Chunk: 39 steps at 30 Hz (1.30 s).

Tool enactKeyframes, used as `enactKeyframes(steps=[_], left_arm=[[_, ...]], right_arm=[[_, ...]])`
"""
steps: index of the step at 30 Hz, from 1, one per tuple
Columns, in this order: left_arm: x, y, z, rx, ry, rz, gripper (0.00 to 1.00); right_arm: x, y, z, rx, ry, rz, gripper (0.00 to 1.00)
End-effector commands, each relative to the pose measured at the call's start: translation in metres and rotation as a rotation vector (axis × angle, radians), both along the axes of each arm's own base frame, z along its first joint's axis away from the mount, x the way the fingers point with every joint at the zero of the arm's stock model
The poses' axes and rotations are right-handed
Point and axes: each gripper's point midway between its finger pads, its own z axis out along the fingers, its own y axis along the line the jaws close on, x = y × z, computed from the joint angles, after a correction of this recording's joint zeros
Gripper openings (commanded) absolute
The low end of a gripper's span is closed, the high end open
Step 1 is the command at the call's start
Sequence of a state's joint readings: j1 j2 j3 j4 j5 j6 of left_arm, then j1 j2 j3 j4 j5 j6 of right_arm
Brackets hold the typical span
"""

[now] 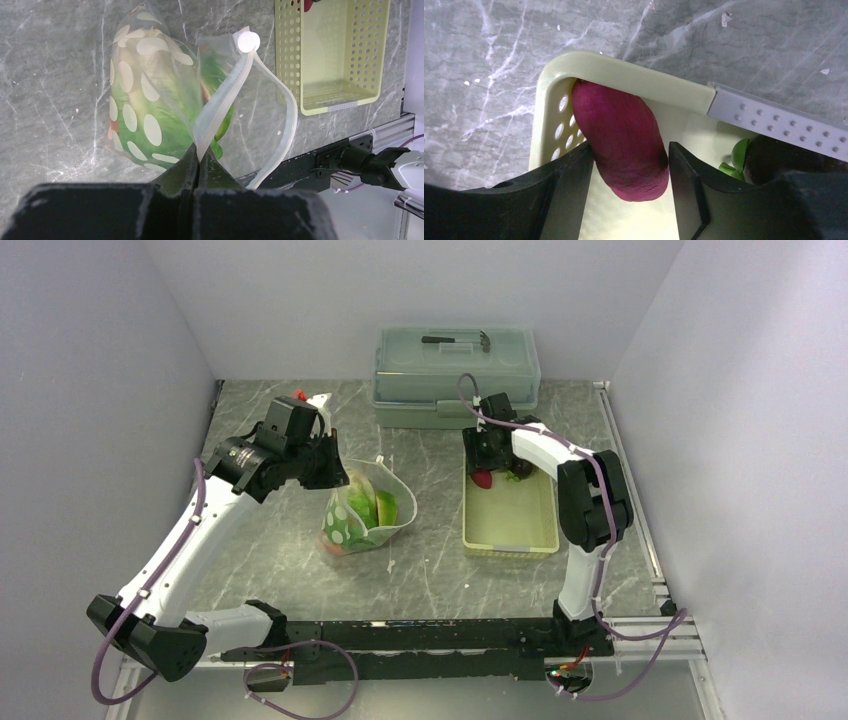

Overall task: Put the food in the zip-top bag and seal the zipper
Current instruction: Pick up the fake vegetable from the bin.

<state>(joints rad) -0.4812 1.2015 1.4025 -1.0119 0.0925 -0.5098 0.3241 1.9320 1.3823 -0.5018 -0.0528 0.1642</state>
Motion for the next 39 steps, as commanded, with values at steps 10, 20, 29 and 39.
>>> enactKeyframes(steps=[10,20,29,39], left_arm=[[0.004,-0.004,0.023,-0.051,-0.056,0.005,0.0],[0.006,-0.006,0.021,-0.062,-0.05,0.006,0.0],[0.009,-0.006,0.021,-0.055,-0.056,0.018,0.0],[0.015,-0.007,0.024,-0.042,-0.063,0.016,0.0]], right_arm=[[0.008,-0.007,0.039,-0.002,-0.105,-0.039,0.19],[-0.017,-0.011,0.087,0.065,-0.157,-0.116,0.09],[-0.05,0.008,0.158,0.247,-0.25,-0.071,0.0],[-0.097,0.041,0.244,0.46,-0.346,0.132,0.0]])
